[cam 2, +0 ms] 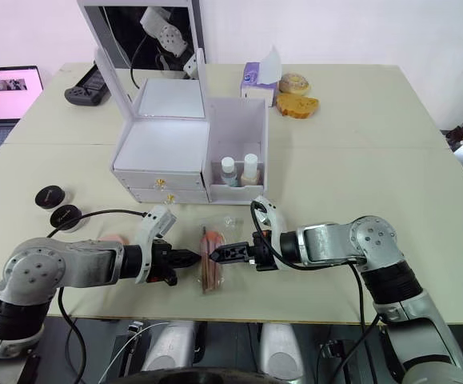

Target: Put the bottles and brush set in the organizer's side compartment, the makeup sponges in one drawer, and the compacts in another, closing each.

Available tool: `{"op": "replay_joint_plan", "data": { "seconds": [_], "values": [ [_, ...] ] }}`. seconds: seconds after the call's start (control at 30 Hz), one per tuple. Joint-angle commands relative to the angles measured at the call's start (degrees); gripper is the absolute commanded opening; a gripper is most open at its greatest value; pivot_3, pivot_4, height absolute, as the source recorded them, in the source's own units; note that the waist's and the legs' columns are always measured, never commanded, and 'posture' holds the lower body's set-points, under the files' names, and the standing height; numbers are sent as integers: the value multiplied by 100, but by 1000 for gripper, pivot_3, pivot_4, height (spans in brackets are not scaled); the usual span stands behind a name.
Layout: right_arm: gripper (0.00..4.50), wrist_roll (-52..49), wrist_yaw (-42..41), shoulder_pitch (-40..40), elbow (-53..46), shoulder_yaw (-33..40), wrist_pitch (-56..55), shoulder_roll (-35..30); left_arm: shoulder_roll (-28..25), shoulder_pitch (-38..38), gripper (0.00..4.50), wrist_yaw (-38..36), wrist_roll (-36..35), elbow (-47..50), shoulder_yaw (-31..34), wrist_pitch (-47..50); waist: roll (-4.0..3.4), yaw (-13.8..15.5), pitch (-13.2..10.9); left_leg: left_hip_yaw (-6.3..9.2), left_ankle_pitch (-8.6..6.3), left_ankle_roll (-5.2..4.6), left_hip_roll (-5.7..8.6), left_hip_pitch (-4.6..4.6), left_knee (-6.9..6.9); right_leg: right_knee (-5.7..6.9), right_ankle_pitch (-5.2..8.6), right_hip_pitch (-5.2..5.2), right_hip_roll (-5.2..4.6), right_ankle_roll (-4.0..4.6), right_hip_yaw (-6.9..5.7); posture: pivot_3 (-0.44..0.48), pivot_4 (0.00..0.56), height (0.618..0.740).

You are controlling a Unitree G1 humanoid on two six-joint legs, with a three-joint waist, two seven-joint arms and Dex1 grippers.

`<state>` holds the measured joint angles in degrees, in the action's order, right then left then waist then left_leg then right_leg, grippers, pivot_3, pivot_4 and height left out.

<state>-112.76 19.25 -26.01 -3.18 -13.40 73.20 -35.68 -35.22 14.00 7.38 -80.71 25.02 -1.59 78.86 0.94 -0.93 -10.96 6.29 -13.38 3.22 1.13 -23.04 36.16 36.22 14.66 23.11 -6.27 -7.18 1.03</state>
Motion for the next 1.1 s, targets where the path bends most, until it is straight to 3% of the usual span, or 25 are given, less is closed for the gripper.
{"op": "replay_joint_plan", "data": {
  "seconds": [0.03, 0.2, 0.6, 0.73, 0.87, 0.93, 1.1],
  "values": [
    [4500, 95, 198, -23, 123, -239, -181, 95, 23, -106, 66, 139, -23, 40, -148, 109, 0, -3, 13, 0, 0, 0, 0, 2, -1, 0, 0, -2, 0, 1, 0, 0, 150, 740],
    [4500, 153, 121, -49, 237, -414, -264, 416, 33, -154, 66, 199, -134, 57, -118, 101, 0, -16, 23, -1, -1, -1, -2, 51, -18, -14, 3, -43, 1, 4, 1, 0, 150, 740],
    [4500, 488, -35, -76, 461, -446, -173, 819, 116, -203, 66, 94, -193, 15, -140, -77, -2, -17, 25, -1, -2, -1, -3, 55, -27, -18, 4, -43, 1, 7, 3, 0, 150, 740],
    [3212, 514, -98, -16, 408, -436, -123, 832, 148, -208, 0, 100, -182, 10, -134, -105, -3, 0, 25, -1, -2, -1, -3, 51, -29, -22, 5, -42, 0, 7, 3, 0, 150, 740],
    [1047, 546, -176, -12, 413, -405, -74, 807, 142, -228, 0, 90, -172, 15, -105, -123, -3, 11, 25, -2, -2, -1, -3, 38, -31, -33, 4, -35, -2, 7, 2, 0, 150, 740],
    [230, 600, -241, -14, 438, -378, -36, 789, 115, -231, 0, 57, -162, 22, -95, -134, -2, 12, 25, -2, -2, -1, -2, 32, -31, -38, 4, -33, -2, 6, 2, 0, 150, 740],
    [233, 688, -456, -10, 428, -227, 33, 673, 1, -230, 0, -202, -52, 160, -12, -219, -3, 12, 24, -2, -2, -1, -2, 25, -32, -46, 4, -29, -2, 7, 0, 0, 150, 740]
  ]
}}
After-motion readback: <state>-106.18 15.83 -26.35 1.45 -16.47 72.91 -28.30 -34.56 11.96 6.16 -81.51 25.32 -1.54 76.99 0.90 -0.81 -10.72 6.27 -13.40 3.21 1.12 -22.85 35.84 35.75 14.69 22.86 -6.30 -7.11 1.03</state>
